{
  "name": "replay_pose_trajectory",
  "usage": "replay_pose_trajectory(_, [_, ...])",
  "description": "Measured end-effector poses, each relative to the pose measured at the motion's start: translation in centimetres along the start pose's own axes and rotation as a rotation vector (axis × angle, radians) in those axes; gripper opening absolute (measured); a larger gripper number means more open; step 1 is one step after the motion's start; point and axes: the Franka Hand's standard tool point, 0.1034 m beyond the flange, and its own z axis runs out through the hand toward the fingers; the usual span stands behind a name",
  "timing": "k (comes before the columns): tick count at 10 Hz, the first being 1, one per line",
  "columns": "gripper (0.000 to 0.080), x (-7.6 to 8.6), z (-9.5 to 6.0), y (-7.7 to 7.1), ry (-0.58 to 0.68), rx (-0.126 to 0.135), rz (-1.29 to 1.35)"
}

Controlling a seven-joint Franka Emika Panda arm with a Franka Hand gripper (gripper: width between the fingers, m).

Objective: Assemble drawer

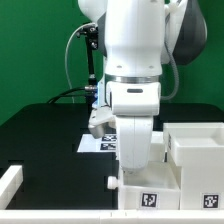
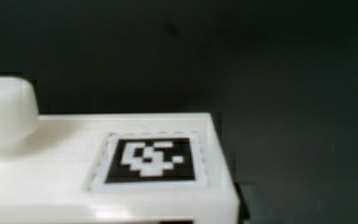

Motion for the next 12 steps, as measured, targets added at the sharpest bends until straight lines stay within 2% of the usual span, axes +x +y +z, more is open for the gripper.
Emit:
replay_pose_trajectory(4, [0.0038,-0.07,0.24,-0.31,-0.021,0.007,-0.08])
replay_pose_trajectory(7, [0.0038,-0.06,-0.23,0.33,-0.022,0.01,-0.017])
replay_pose_trajectory(12, [0.0038,0.37,-0.22,0.38,-0.02,0.02,0.035])
